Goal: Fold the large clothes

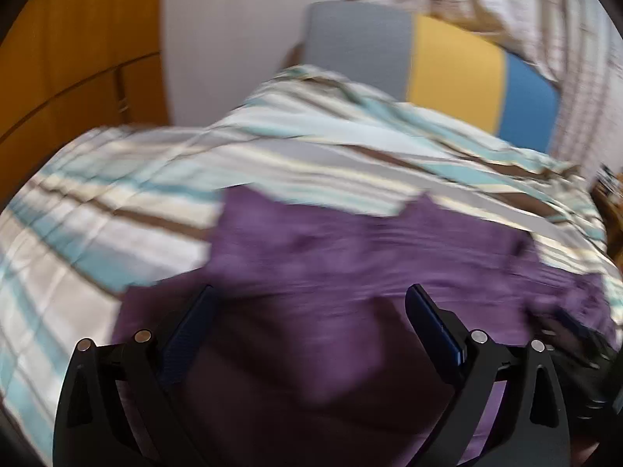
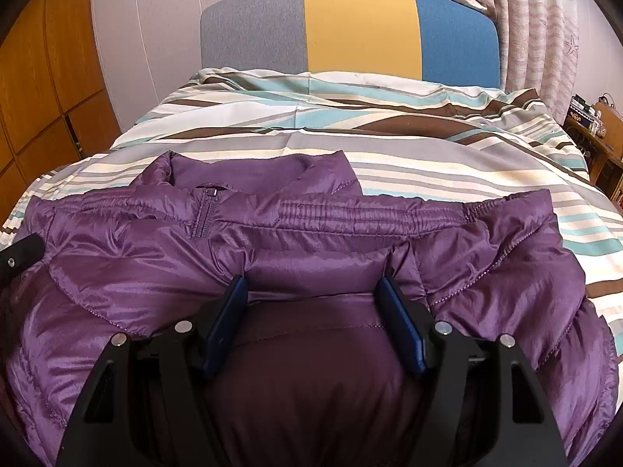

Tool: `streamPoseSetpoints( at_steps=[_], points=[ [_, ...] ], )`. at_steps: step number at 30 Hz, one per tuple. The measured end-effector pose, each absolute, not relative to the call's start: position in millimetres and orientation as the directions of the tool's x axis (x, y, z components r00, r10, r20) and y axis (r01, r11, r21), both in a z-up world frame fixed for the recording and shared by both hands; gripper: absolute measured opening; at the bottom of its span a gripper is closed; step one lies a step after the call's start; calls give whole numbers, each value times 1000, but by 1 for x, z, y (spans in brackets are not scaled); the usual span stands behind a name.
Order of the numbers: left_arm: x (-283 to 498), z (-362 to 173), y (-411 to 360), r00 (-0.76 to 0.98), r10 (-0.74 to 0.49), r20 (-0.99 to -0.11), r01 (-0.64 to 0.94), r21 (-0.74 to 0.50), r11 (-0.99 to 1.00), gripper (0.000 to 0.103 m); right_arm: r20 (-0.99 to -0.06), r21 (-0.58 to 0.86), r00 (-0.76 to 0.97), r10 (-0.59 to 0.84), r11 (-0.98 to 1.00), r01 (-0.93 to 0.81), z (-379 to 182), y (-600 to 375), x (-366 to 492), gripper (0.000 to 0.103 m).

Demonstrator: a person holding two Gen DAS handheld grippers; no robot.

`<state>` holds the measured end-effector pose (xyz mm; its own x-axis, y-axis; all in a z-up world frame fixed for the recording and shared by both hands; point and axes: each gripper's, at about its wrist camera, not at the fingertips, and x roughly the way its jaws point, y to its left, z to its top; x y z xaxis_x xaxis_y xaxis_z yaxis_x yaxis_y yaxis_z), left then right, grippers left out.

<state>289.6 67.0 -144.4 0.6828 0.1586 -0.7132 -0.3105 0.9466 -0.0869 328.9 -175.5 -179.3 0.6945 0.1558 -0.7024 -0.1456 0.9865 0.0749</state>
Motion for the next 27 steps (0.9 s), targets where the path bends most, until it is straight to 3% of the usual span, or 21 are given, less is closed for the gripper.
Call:
streamPoseSetpoints(
  at_steps=[2, 4, 9, 13, 17, 27],
  points=[
    [289, -162, 89, 632, 161, -758, -369, -112, 923, 100, -701, 74, 696, 155, 987, -145, -179, -175, 328, 70],
    [285, -173, 102, 664, 78, -744, -356, -223, 908, 100, -699, 73, 698, 156, 986, -148, -179, -174, 328, 71],
    [294, -175, 94, 637, 113, -763, -353, -159, 922, 100, -702, 70, 695, 152, 987, -145, -179, -173, 328, 71],
    [281, -165, 99, 640, 63, -766, -333, -203, 921, 100, -701, 68, 697, 151, 987, -144, -178, -173, 327, 74],
    [247, -156, 98, 669, 63, -741, -321, -211, 923, 100, -671, 97, 721, 175, 984, -148, -171, -180, 316, 85],
    [173, -160, 111, 720, 36, -693, -319, -285, 904, 100, -638, 53, 757, 142, 989, -140, -153, -182, 270, 85]
  ],
)
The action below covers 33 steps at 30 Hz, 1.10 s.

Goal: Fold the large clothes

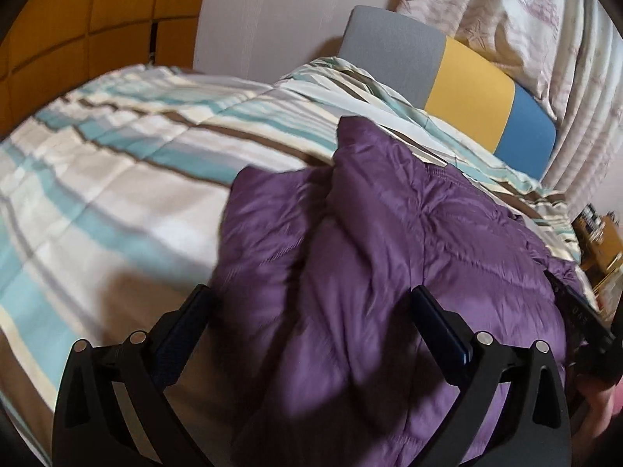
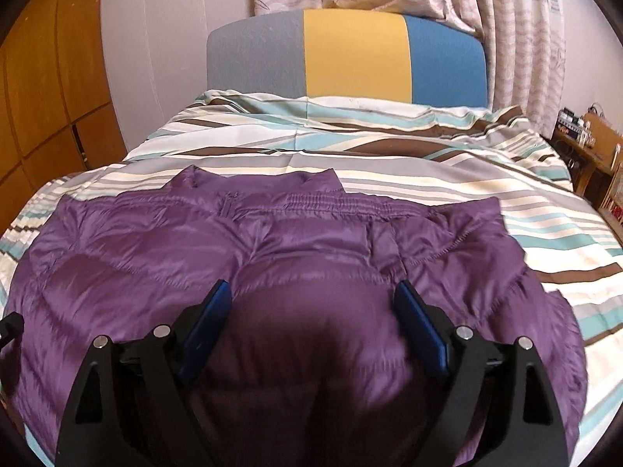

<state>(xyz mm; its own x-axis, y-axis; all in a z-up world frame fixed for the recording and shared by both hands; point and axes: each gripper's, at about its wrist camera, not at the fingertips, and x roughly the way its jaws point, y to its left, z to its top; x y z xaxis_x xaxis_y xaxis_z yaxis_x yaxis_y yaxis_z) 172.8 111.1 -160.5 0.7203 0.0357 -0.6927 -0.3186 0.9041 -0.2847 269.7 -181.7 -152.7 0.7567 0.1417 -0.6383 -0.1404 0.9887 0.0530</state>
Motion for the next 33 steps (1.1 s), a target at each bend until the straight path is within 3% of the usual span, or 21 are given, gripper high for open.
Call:
streamPoseSetpoints(
  at_steps=[4, 9, 13, 19, 27, 33],
  points=[
    [160, -172, 119, 706, -55, -706, -323, -390, 862, 100, -624, 33, 770, 134, 989, -146, -149, -178, 248, 85],
    [147, -174, 110, 707, -111, -699, -275, -416, 867, 100, -618, 30, 772, 148, 986, -164, -142, -177, 224, 85],
    [137, -178, 103, 711, -219, -669, -228, -513, 827, 100, -619, 50, 767, 169, 983, -177, -140, -178, 207, 85],
    [129, -178, 107, 743, -270, -613, -227, -610, 759, 100, -618, 87, 756, 213, 975, -204, -135, -174, 181, 83],
    [141, -177, 119, 766, -231, -600, -271, -628, 729, 100, -619, 149, 721, 312, 948, -282, -137, -168, 157, 40],
    [130, -179, 114, 792, -274, -546, -269, -714, 646, 91, -629, 137, 701, 336, 936, -325, -143, -161, 152, 30]
  ],
)
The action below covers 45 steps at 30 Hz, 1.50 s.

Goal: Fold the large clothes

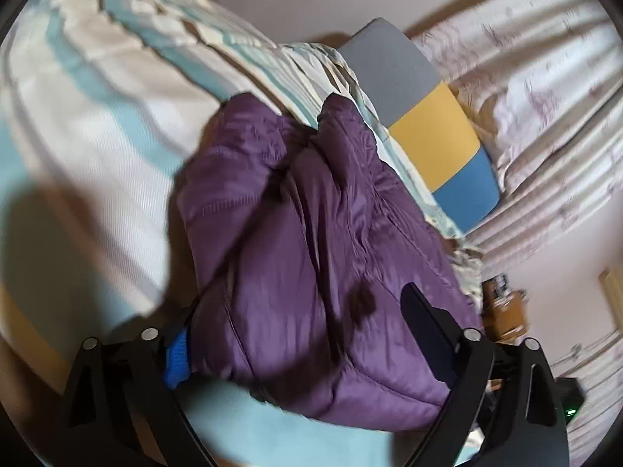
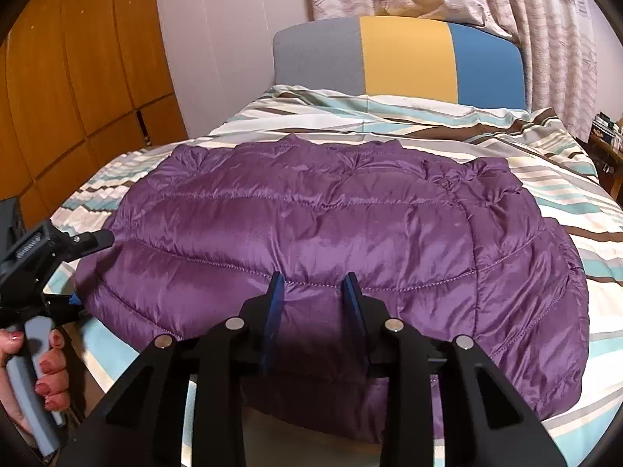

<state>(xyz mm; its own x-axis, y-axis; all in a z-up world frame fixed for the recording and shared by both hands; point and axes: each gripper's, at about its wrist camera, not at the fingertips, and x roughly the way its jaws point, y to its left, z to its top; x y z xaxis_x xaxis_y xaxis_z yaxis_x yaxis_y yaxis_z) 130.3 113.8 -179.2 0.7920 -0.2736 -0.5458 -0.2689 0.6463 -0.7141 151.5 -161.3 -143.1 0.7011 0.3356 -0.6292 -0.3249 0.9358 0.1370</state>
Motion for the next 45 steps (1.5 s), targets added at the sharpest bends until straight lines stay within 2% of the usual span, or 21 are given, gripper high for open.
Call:
streamPoseSetpoints(
  at_steps=[7, 9, 11, 15, 16, 20, 24, 30, 36, 39, 40, 42, 43, 45],
  points=[
    [138, -182, 108, 804, -217, -553, -302, -695, 652, 88, -701, 82, 651, 292, 939, -333, -168, -149, 168, 30],
    [138, -181, 105, 801, -197, -565, -337, -698, 632, 83, -715, 81, 637, 288, 939, -333, -172, -148, 172, 30],
    [134, -183, 108, 804, -203, -559, -367, -735, 570, 72, -717, 62, 641, 273, 942, -331, -173, -146, 171, 30],
    [135, -186, 119, 811, -237, -534, -388, -796, 465, 62, -711, 65, 647, 276, 942, -330, -174, -148, 171, 30],
    [138, -190, 124, 812, -245, -529, -394, -807, 439, 52, -709, 72, 647, 281, 941, -331, -174, -149, 171, 30],
    [139, -196, 131, 825, -275, -494, -385, -847, 367, 33, -703, 76, 652, 285, 941, -329, -174, -150, 170, 30],
    [132, -180, 122, 844, -239, -481, -354, -833, 426, 23, -702, 82, 652, 288, 941, -327, -174, -150, 169, 30],
    [125, -128, 92, 885, -168, -435, -240, -735, 634, 21, -703, 78, 653, 281, 944, -322, -175, -152, 169, 30],
    [125, -61, 22, 915, -172, -365, -29, -484, 874, 21, -704, 111, 647, 294, 945, -309, -176, -156, 171, 30],
    [125, -39, -21, 922, -163, -352, 54, -301, 952, 21, -698, 154, 640, 322, 940, -306, -173, -163, 173, 32],
    [126, -37, -28, 923, -158, -350, 63, -269, 961, 21, -691, 187, 636, 343, 935, -301, -170, -169, 172, 34],
    [130, -32, -41, 924, -145, -353, 72, -212, 975, 21, -665, 248, 645, 377, 926, -285, -163, -183, 168, 53],
    [131, -31, -44, 924, -140, -356, 72, -198, 977, 21, -641, 275, 664, 384, 923, -268, -157, -196, 164, 57],
    [135, -29, -52, 921, -132, -367, 71, -175, 982, 21, -619, 281, 699, 360, 932, -231, -146, -216, 157, 59]
  ],
)
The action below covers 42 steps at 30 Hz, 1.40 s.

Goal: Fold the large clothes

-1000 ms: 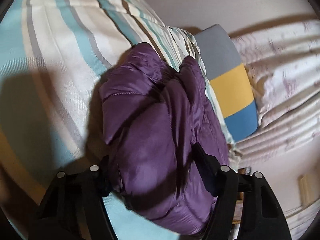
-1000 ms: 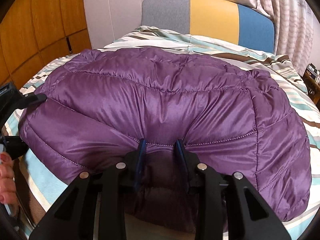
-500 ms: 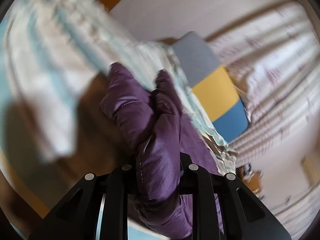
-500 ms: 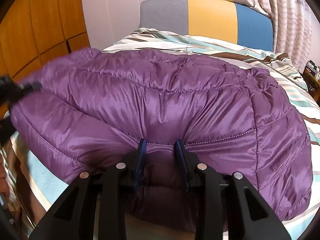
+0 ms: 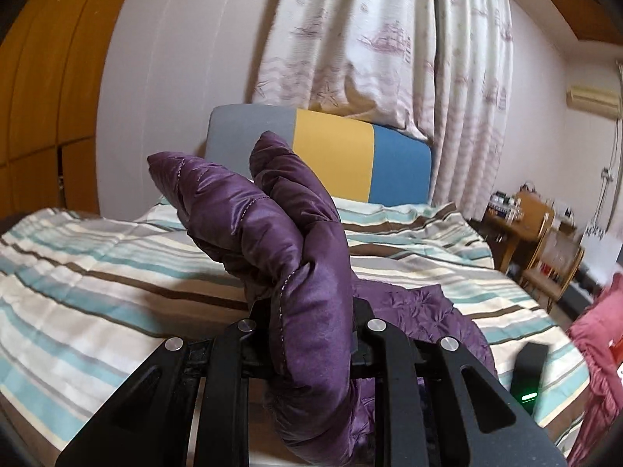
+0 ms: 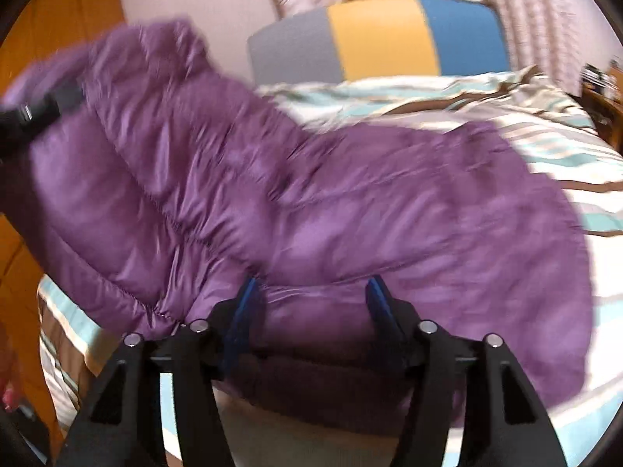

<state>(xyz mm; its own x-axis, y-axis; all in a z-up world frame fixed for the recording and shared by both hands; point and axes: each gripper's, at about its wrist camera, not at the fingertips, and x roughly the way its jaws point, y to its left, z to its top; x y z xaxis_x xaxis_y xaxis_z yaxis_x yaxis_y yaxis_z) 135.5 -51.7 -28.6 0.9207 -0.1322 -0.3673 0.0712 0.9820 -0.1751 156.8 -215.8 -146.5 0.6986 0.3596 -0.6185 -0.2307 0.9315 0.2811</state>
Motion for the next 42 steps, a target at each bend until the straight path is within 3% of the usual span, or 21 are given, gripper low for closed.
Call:
streamPoseSetpoints(
  at_steps=[5, 11, 18, 26, 40, 42],
  points=[
    [143, -26, -69, 915, -142, -378, 92, -146, 985, 21, -629, 135, 773, 84, 991, 3, -132, -273, 143, 74],
    [147, -25, -108, 906, -196, -376, 169, -106, 980, 21, -627, 32, 765, -148, 976, 215, -136, -334, 136, 77],
    [153, -35, -159, 879, -251, -405, 263, -27, 965, 21, -642, 95, 733, -223, 926, 365, -134, -384, 129, 77],
    [164, -68, -217, 809, -310, -500, 372, 26, 928, 21, -647, 138, 713, -271, 878, 459, -127, -424, 115, 78],
    [168, -129, -264, 678, -384, -627, 492, -2, 871, 21, -672, 165, 694, -259, 861, 481, -135, -431, 118, 78],
    [172, -130, -265, 663, -405, -629, 508, -20, 861, 26, -675, 165, 693, -252, 865, 475, -136, -426, 119, 78]
  ],
)
